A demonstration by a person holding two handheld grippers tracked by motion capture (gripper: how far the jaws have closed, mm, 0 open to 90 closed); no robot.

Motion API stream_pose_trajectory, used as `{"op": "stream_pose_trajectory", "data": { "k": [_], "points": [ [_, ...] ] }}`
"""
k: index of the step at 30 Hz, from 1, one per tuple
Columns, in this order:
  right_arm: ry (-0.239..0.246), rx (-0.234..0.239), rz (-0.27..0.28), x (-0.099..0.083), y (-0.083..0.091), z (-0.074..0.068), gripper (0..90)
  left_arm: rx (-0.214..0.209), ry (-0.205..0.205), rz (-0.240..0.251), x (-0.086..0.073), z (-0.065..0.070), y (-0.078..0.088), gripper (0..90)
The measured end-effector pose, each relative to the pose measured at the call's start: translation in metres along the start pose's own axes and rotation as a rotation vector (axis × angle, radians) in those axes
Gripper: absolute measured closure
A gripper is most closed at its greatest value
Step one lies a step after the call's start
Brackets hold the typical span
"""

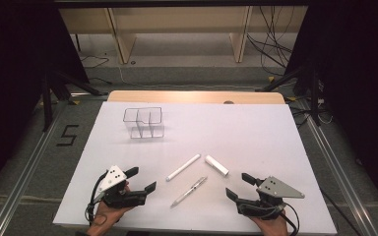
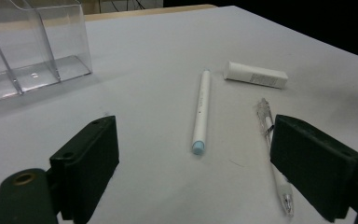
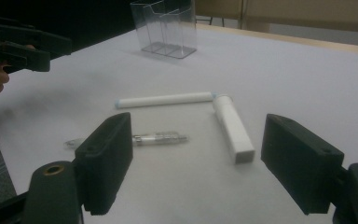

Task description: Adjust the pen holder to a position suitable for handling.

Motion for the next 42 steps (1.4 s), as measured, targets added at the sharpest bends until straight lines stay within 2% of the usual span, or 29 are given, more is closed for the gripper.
{"op": "stream_pose_trajectory", "data": {
  "k": [13, 15, 16, 23, 27, 29, 30, 31, 32, 33, 34, 38, 41, 42],
  "points": [
    [0.003, -0.004, 0.003, 0.001, 0.001, 0.0, 25.8, 0.021, 0.002, -0.005, 0.001, -0.003, 0.001, 15.0],
    [0.004, -0.005, 0.005, 0.001, 0.001, 0.0, 25.9, 0.03, 0.014, -0.003, 0.002, -0.005, 0.0, 15.0],
    [0.004, -0.007, 0.005, 0.001, 0.001, 0.0, 25.9, 0.054, 0.014, -0.01, 0.003, -0.007, -0.001, 15.0],
    [0.005, -0.009, 0.007, 0.001, 0.001, 0.001, 26.1, 0.089, 0.045, -0.015, 0.008, -0.016, -0.003, 15.0],
    [-0.002, -0.01, 0.011, 0.002, 0.001, 0.002, 26.0, 0.113, 0.054, -0.016, 0.015, -0.029, -0.004, 15.0],
    [0.001, -0.01, 0.013, 0.002, 0.001, 0.002, 26.0, 0.118, 0.056, -0.024, 0.015, -0.032, -0.005, 15.0],
    [0.001, -0.011, 0.014, 0.002, 0.002, 0.002, 26.0, 0.136, 0.064, -0.037, 0.013, -0.04, -0.009, 15.0],
    [0.001, -0.011, 0.014, 0.002, 0.002, 0.002, 26.0, 0.136, 0.064, -0.037, 0.013, -0.04, -0.009, 15.0],
    [0.004, -0.014, 0.017, 0.003, 0.002, 0.002, 26.0, 0.153, 0.084, -0.05, 0.012, -0.048, -0.011, 15.0],
    [0.004, -0.014, 0.017, 0.003, 0.002, 0.002, 26.0, 0.153, 0.084, -0.05, 0.012, -0.048, -0.011, 15.0],
    [0.003, -0.014, 0.018, 0.003, 0.002, 0.002, 26.0, 0.166, 0.093, -0.051, 0.013, -0.054, -0.013, 15.1],
    [0.001, -0.013, 0.016, 0.003, 0.002, 0.003, 26.0, 0.185, 0.098, -0.053, 0.016, -0.063, -0.014, 15.3],
    [0.002, -0.012, 0.018, 0.003, 0.002, 0.003, 26.1, 0.212, 0.108, -0.061, 0.017, -0.075, -0.015, 15.5],
    [0.005, -0.017, 0.017, 0.003, 0.002, 0.003, 25.8, 0.226, 0.097, -0.073, 0.018, -0.081, -0.017, 15.6]
  ]
}}
Point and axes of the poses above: each handheld gripper's, and its own axes: y roughly backward along the jaws, x roughly out of its top, z roughly to its right, the point moved 7 cm from there along -y, roughly forward along the jaws, and after that the axes turned 9 degrees about -y, right-handed, at the moved point
